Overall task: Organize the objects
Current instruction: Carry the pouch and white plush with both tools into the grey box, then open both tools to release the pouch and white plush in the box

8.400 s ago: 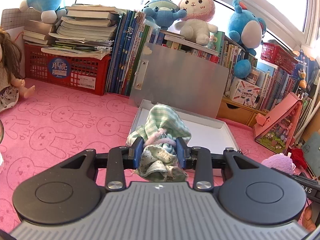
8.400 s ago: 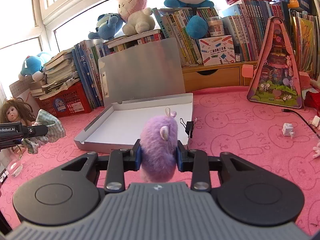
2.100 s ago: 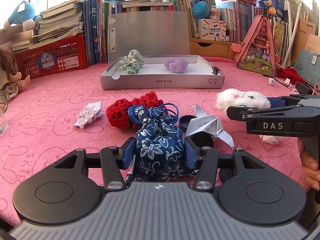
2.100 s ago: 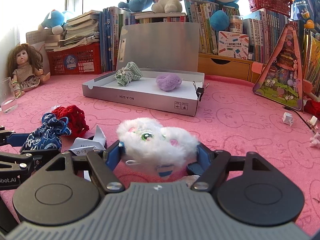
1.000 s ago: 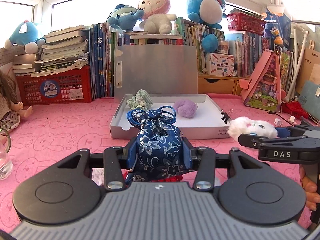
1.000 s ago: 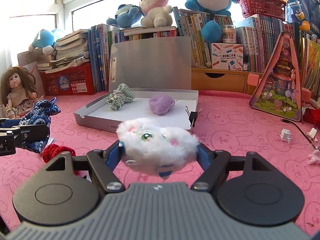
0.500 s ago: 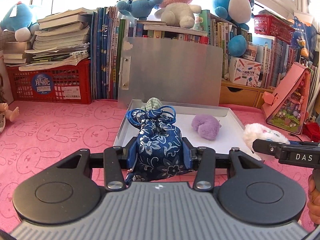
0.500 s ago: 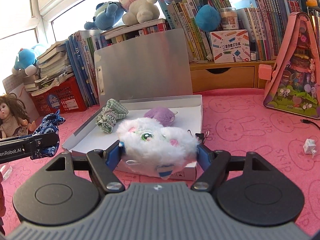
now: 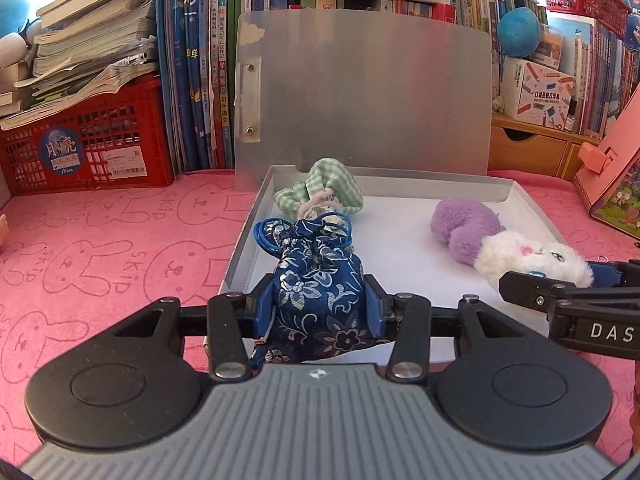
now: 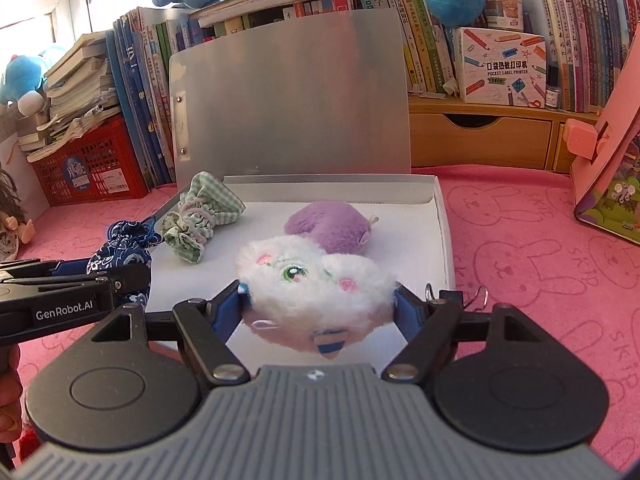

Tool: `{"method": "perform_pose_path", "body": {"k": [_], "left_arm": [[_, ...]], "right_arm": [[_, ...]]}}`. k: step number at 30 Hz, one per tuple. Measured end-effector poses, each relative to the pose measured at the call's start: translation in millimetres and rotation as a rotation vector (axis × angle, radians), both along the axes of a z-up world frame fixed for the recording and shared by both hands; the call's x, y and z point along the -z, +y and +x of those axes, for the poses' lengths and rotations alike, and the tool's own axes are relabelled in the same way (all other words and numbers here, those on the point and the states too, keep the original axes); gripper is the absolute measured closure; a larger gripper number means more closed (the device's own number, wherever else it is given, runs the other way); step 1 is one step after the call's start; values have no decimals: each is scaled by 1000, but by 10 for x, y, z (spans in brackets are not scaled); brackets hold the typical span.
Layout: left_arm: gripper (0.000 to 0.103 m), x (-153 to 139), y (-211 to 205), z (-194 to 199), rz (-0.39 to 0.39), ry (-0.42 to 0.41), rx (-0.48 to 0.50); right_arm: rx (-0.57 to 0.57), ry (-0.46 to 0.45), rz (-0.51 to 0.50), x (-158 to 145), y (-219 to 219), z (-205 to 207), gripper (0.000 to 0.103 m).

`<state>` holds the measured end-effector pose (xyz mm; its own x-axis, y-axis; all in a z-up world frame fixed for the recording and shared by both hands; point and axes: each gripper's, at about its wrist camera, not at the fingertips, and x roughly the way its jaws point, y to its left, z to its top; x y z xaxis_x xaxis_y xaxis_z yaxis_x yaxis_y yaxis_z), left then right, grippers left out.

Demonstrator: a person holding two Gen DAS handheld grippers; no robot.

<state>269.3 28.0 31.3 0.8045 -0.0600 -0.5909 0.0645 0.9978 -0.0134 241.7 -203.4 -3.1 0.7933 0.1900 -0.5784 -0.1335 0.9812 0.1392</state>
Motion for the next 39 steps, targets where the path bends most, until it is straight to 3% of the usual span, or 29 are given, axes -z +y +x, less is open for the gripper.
{"method": "perform_pose_path", "body": {"k": [11,17,32,37,39], "left_arm": [[52,109,48,252,3,27,-23],[51,218,104,351,-6,102,-34],[50,219,70,361,23,103,-23],[43,189,71,347,23,115,-32],[36,137,63,309,21,122,-22]], "right_arm": [[-6,28,-46,129,164,153,26],[1,43,-50,196,175,187,26],[-1,49,-51,239,186,201,26],[0,46,-31,231,165,185,17],[-9,47,-10,204,146,172,15]]}}
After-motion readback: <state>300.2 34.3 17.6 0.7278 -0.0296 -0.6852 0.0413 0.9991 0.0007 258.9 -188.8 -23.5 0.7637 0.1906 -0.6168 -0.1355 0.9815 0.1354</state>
